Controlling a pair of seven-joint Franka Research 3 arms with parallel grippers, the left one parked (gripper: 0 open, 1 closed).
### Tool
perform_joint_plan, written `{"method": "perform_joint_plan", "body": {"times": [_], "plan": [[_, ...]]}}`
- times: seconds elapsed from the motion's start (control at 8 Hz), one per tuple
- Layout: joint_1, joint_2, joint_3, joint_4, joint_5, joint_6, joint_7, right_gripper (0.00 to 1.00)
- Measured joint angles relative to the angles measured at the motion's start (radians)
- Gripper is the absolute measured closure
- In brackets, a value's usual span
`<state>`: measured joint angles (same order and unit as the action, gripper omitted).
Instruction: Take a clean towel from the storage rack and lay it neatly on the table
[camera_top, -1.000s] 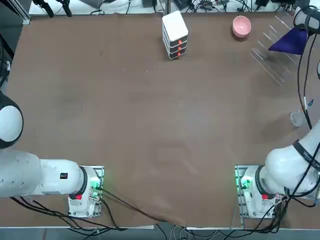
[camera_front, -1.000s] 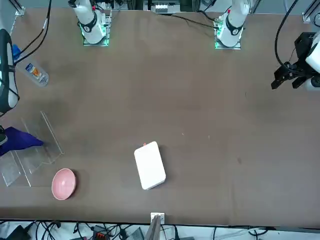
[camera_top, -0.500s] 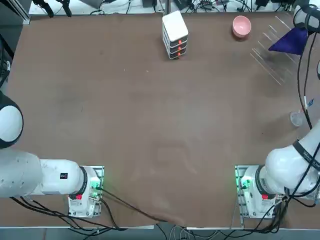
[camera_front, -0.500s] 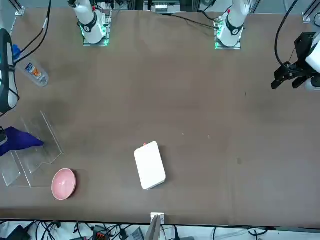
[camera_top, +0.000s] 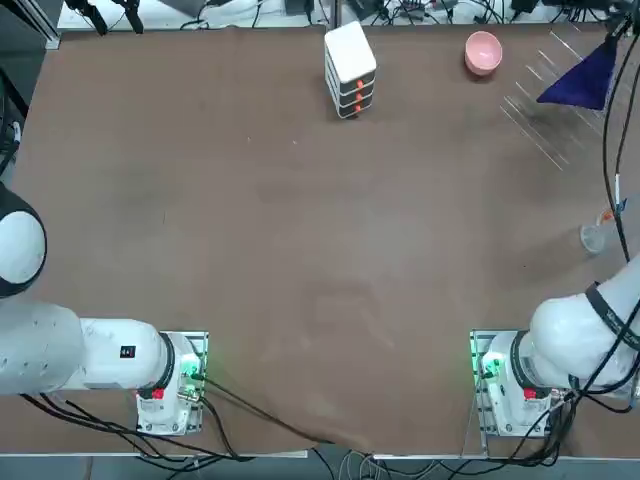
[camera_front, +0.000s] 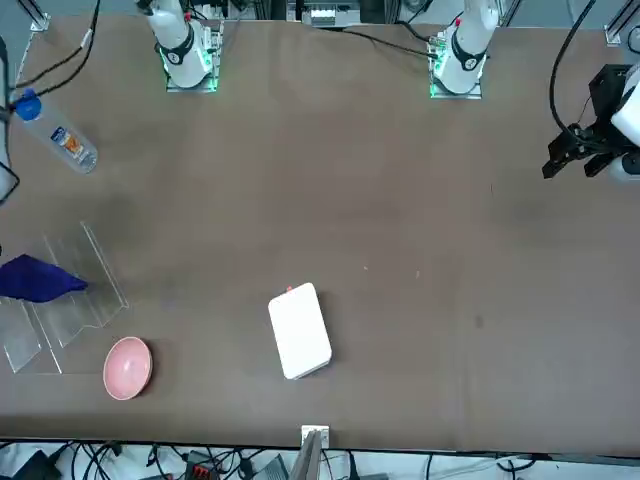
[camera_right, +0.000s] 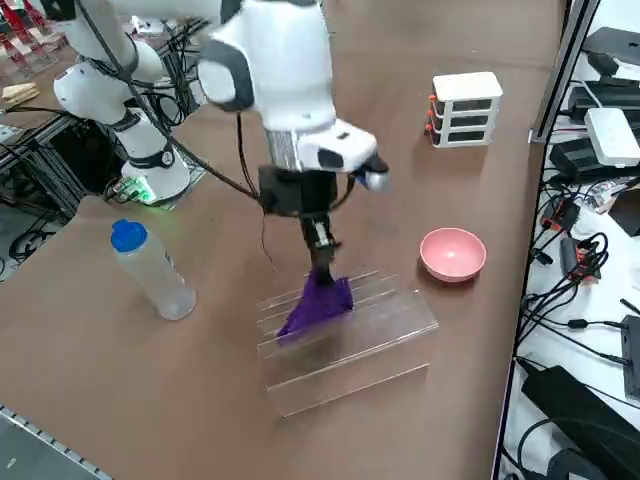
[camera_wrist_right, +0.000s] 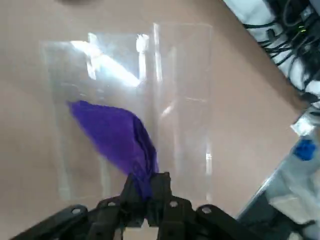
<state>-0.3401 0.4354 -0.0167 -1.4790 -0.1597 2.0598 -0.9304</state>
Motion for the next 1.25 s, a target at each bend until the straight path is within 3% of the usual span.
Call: {"method": "perform_joint_plan", "body": {"times": [0.25,0.5,0.88,1.25], "plan": [[0.05,-0.083,0.005,0.002,0.101,-0.234,0.161,0.96],[0.169,-0.148,0.017,-0.013,0.138,-0.402,0.442,0.96],[0.286,-0.263,0.022,-0.162,0.313,-0.457,0.719,0.96],[0.428,-0.378,0.024,-0.365,0.37,-0.459,0.842,0.96]]}}
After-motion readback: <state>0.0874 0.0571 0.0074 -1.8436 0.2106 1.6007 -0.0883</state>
